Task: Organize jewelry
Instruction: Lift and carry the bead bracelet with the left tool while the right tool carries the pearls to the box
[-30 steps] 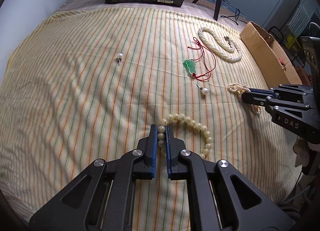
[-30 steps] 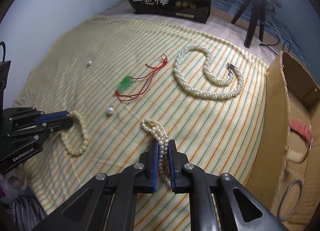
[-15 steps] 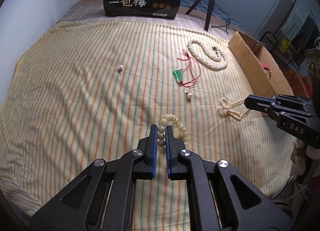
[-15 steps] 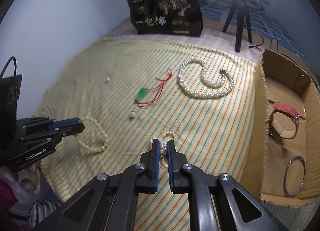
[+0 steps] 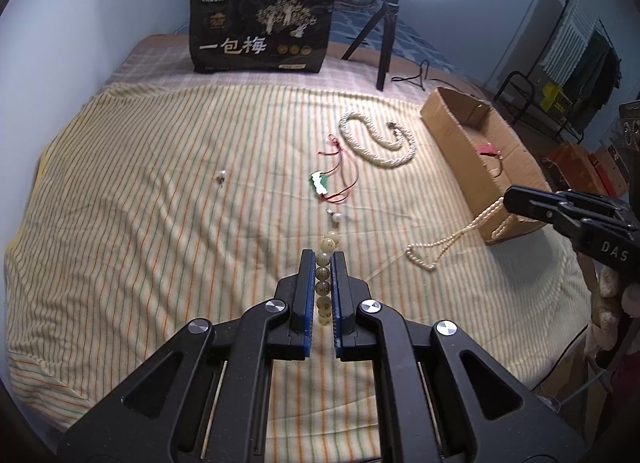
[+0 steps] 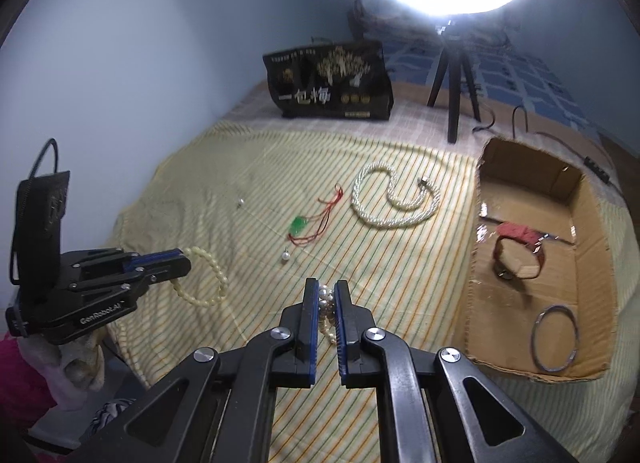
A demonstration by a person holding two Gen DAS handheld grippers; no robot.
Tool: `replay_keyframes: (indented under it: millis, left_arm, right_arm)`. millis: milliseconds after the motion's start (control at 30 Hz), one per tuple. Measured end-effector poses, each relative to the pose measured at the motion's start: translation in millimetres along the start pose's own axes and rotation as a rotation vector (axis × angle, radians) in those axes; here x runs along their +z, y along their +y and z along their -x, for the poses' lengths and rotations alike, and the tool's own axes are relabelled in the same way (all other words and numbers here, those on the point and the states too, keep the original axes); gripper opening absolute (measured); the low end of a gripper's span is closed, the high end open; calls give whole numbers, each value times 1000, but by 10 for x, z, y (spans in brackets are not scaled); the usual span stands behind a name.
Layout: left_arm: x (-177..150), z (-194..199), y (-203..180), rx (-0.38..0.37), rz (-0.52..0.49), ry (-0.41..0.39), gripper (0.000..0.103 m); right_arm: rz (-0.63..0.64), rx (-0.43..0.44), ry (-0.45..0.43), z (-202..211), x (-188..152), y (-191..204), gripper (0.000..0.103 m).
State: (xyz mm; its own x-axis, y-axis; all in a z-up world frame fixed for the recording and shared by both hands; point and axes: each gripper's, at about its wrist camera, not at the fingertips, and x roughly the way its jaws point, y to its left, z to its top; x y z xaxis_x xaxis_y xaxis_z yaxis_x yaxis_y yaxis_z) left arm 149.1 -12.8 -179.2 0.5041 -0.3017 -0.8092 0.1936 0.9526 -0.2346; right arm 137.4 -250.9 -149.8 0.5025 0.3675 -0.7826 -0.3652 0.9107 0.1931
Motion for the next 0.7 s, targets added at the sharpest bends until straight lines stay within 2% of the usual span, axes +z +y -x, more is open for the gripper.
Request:
replay_keyframes:
  millis: [367, 700]
  left_arm:
    - [154, 194, -289, -59, -39, -47, 5]
    - [334, 216, -674, -116, -87, -69, 5]
  right_arm:
    - [10, -27, -100, 621, 158, -68, 5]
    - [-31, -87, -169, 939, 315, -428, 5]
